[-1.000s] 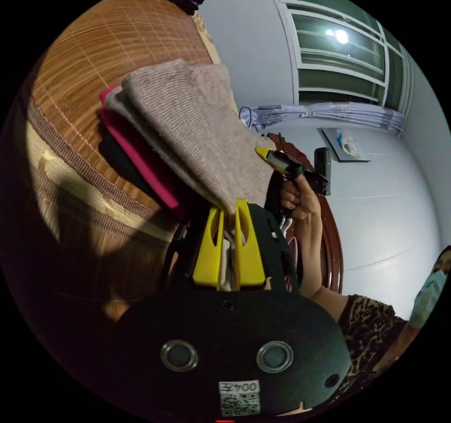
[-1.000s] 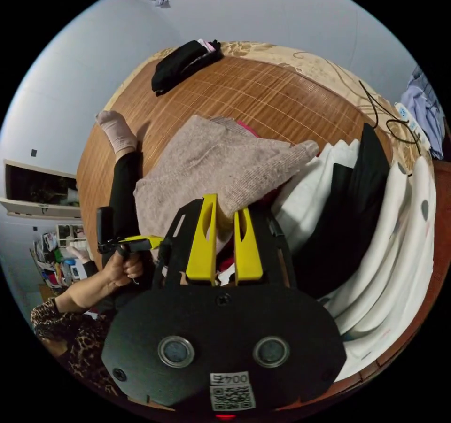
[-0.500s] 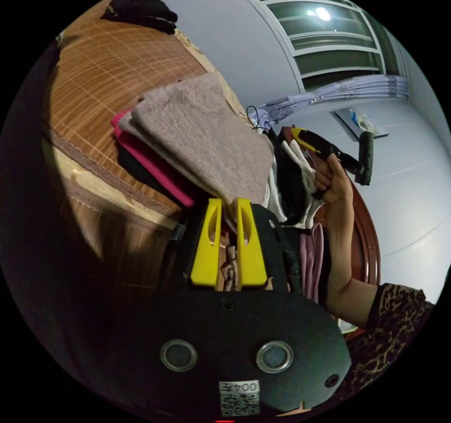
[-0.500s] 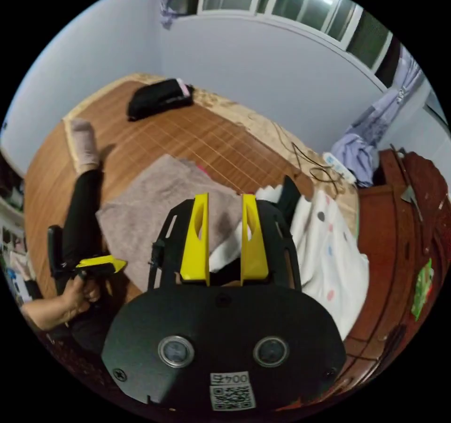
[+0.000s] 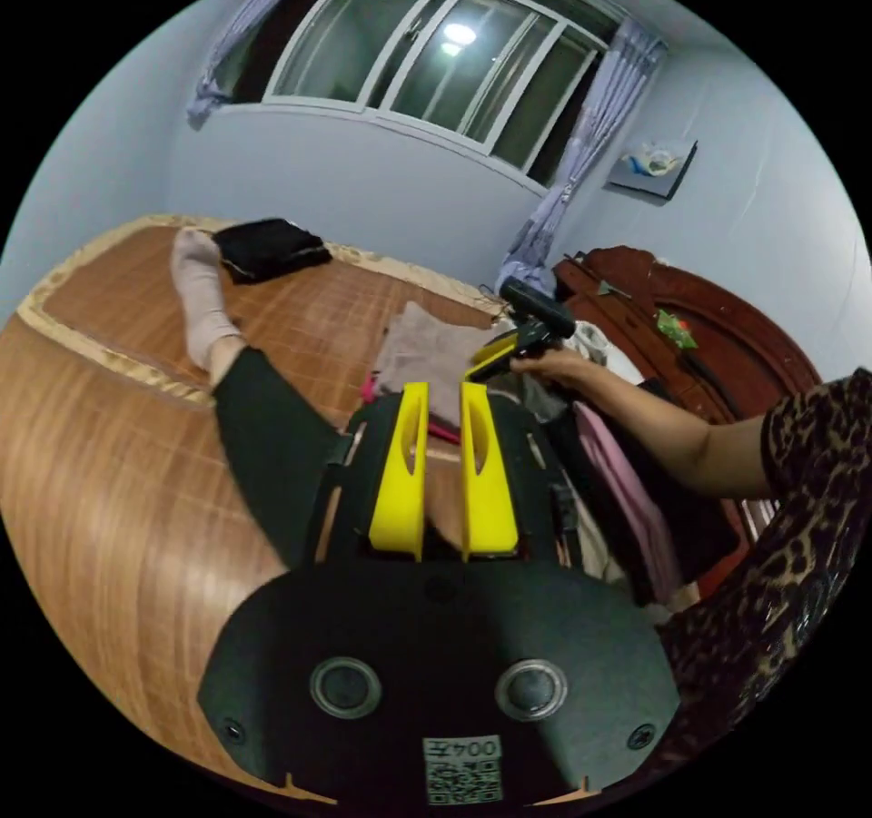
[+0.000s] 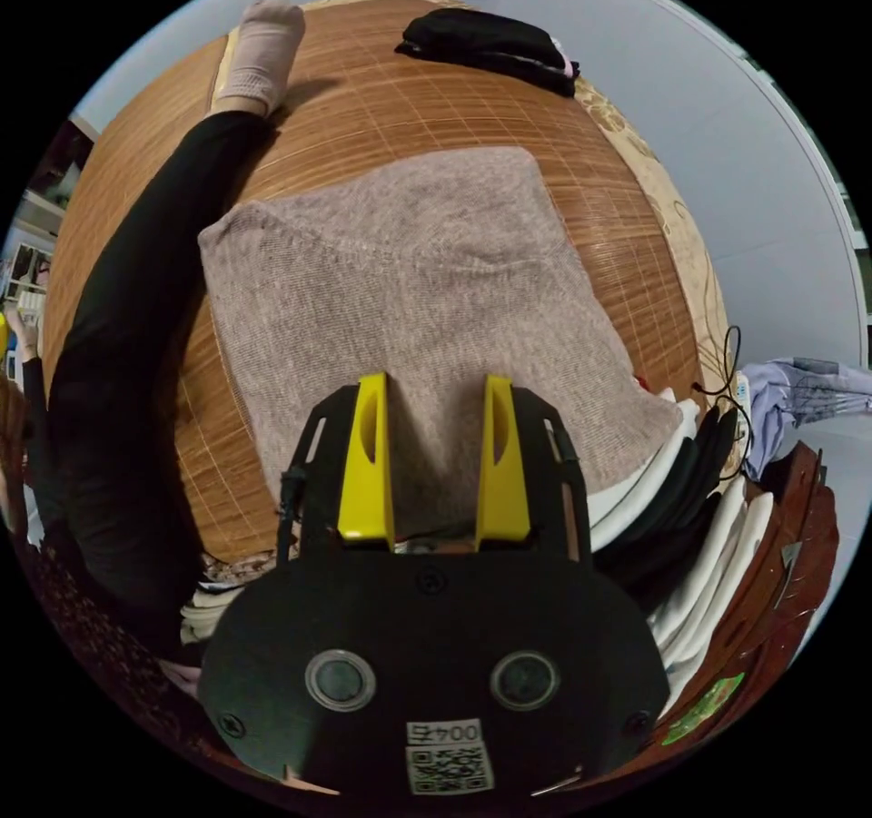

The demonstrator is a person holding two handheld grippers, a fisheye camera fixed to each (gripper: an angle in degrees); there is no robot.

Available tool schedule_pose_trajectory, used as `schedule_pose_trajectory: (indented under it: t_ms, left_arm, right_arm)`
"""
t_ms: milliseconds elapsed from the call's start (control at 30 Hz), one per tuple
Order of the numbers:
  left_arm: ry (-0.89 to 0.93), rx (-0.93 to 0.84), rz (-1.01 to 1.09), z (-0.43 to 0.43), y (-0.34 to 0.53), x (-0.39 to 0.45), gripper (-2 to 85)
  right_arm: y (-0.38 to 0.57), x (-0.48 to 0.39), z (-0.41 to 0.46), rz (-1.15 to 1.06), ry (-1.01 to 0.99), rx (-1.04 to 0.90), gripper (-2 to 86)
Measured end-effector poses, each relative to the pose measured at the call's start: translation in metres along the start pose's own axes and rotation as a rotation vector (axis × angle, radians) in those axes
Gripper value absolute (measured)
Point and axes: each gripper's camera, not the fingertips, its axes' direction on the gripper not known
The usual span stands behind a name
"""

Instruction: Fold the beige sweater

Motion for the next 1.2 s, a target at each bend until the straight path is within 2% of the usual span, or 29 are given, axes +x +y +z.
schedule_pose_trajectory:
  t_ms: [100,167,367,467,533,600,667,733,867,1033,1100,1167,1200]
  left_arm:
    - [-0.196,-0.079,-0.046,-0.05,0.064,-0.018,2.5]
    - [-0.351,-0.197,-0.132,-0.08,0.131,-0.034,2.5]
    - [-0.537,-0.384,-0.408,-0.131,0.281,-0.063,1.5]
    - [-0.565,-0.407,-0.422,-0.137,0.316,-0.066,1.3]
    - [-0.571,-0.357,-0.426,-0.148,0.328,-0.064,1.3]
    - [-0.568,-0.344,-0.416,-0.157,0.336,-0.062,1.3]
    - [-0.568,-0.334,-0.376,-0.167,0.347,-0.059,1.3]
    - [-0.568,-0.309,-0.373,-0.176,0.358,-0.058,1.4]
    - [-0.573,-0.268,-0.367,-0.198,0.38,-0.058,1.5]
    - [-0.557,-0.246,-0.375,-0.224,0.401,-0.064,1.9]
    - [-0.539,-0.233,-0.38,-0.233,0.409,-0.067,2.4]
    - [-0.524,-0.223,-0.388,-0.245,0.419,-0.07,3.3]
    - [-0.523,-0.221,-0.389,-0.248,0.422,-0.071,3.6]
  right_arm:
    - [0.007,-0.004,-0.003,0.014,-0.021,0.045,15.0]
    - [0.014,-0.008,-0.007,0.016,-0.034,0.083,14.8]
    - [0.029,-0.027,-0.016,0.001,-0.014,0.151,14.4]
    - [0.038,-0.036,-0.023,0.011,-0.001,0.171,14.4]
    - [0.042,-0.042,-0.038,0.016,0.016,0.151,14.6]
    - [0.053,-0.046,-0.074,0.065,0.033,0.222,15.3]
    - [0.085,-0.053,-0.135,0.12,0.077,0.397,16.1]
    - [0.115,-0.058,-0.172,0.146,0.136,0.456,16.4]
    - [0.188,-0.055,-0.202,0.282,0.31,0.397,16.8]
    - [0.251,-0.043,-0.177,0.497,0.244,0.279,17.4]
    - [0.261,-0.044,-0.164,0.538,0.223,0.212,15.3]
    - [0.266,-0.044,-0.156,0.548,0.167,0.134,3.9]
    - [0.268,-0.043,-0.157,0.564,0.157,0.129,3.4]
